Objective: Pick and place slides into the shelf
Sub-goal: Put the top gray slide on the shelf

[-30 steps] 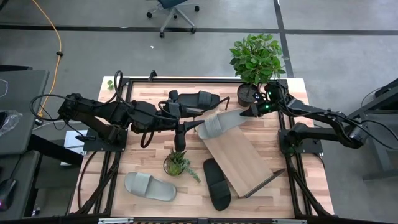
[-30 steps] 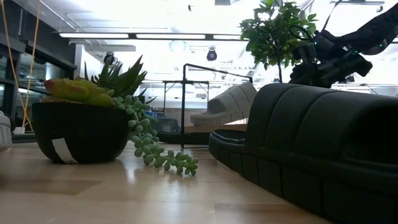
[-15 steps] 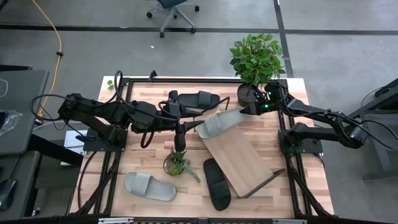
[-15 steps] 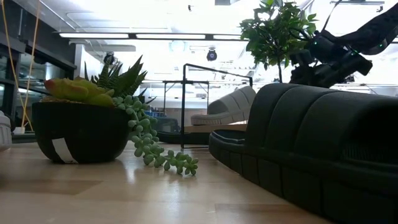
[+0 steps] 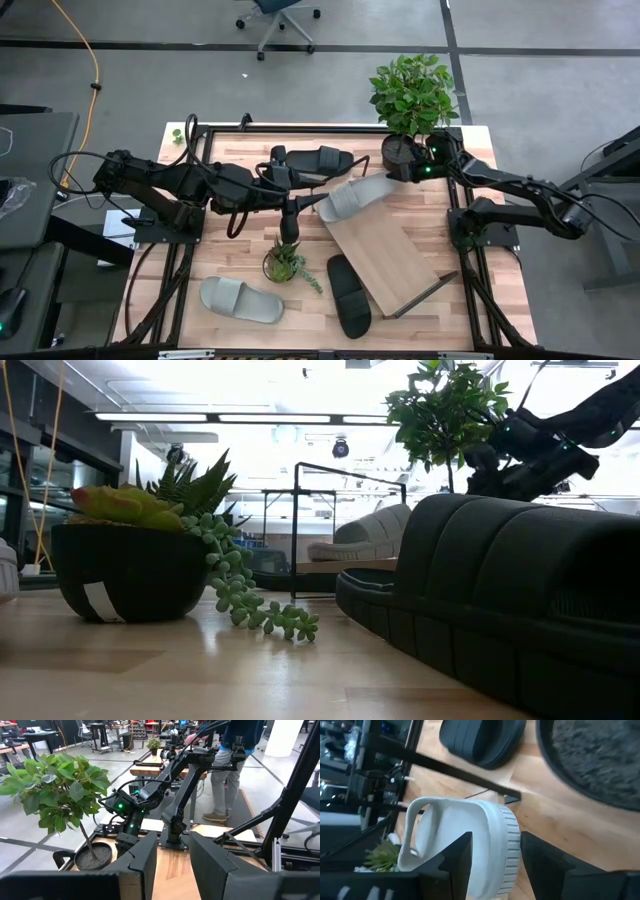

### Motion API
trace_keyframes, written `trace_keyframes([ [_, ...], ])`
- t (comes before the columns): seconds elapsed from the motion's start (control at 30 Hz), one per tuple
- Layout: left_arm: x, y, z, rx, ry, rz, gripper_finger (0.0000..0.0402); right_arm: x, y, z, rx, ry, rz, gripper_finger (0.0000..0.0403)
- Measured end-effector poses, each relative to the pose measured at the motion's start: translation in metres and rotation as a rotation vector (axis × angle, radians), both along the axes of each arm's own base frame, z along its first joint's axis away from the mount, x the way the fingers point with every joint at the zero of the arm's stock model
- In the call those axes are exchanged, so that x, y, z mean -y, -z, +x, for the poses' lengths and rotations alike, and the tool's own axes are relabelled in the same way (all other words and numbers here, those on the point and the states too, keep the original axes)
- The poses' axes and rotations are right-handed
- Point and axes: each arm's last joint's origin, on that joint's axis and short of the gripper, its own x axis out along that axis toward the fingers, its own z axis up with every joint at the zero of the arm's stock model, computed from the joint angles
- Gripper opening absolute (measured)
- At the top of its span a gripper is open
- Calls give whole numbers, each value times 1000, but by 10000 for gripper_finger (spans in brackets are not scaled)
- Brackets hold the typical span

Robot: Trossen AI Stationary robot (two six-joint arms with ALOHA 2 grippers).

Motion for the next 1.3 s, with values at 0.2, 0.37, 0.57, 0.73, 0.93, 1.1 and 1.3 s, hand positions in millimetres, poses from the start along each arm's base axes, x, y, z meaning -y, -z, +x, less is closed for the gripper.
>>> trace_keyframes([
  [0.2,0,0,0,0,0,0,102,0,-7,-2,10,55,-54,158],
  [0.37,0,0,0,-1,0,0,101,-2,-11,-4,27,69,-54,158],
  [0.57,0,0,0,-4,0,1,101,-6,-11,-8,10,74,-11,158],
  [0.73,0,3,-1,-35,0,6,101,-13,-9,-9,-28,40,16,158],
  [0.93,0,8,-2,-87,0,15,101,-26,-9,0,-37,-29,41,158],
  [1.1,0,9,-2,-95,0,17,101,-37,-5,5,-115,36,42,158],
  [1.3,0,9,-2,-96,0,17,101,-44,-7,9,-128,63,-12,146],
])
